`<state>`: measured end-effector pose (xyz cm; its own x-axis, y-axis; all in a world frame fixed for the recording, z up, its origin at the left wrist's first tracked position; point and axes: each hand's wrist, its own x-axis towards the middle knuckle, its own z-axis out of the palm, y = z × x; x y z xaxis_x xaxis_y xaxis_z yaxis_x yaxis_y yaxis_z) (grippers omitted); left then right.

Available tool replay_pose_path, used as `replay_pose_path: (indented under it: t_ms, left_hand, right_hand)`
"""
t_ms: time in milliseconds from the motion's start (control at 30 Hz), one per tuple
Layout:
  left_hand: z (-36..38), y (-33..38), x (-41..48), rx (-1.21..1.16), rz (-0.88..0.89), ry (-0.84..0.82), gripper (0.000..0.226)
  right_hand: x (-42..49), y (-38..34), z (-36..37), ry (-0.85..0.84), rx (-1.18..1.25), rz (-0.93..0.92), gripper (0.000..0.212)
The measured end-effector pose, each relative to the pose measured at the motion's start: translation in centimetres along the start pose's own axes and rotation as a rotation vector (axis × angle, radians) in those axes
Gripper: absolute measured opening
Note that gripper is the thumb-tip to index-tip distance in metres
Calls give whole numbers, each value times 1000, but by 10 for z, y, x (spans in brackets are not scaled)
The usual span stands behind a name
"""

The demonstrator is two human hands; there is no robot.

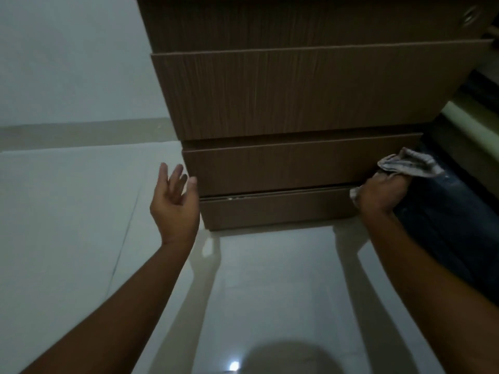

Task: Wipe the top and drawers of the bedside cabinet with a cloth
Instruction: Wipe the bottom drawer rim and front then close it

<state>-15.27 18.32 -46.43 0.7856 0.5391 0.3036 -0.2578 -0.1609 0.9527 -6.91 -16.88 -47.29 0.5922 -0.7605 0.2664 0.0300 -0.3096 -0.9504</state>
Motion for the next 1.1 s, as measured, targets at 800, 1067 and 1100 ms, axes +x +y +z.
replay_pose_path:
  t_ms: [800, 1067, 1100]
  left_hand:
    - [-25, -49, -26, 886, 284, -398, 41]
    - [-34, -62, -55, 761, 314, -467, 64]
    - [-33, -64, -59, 739, 280, -491, 74]
  right_hand:
    - [-158, -40, 16, -697, 178, -345, 85]
    - [-185, -46, 27, -889, -123, -613, 89]
    - [-190, -46, 32, -933, -170, -619, 87]
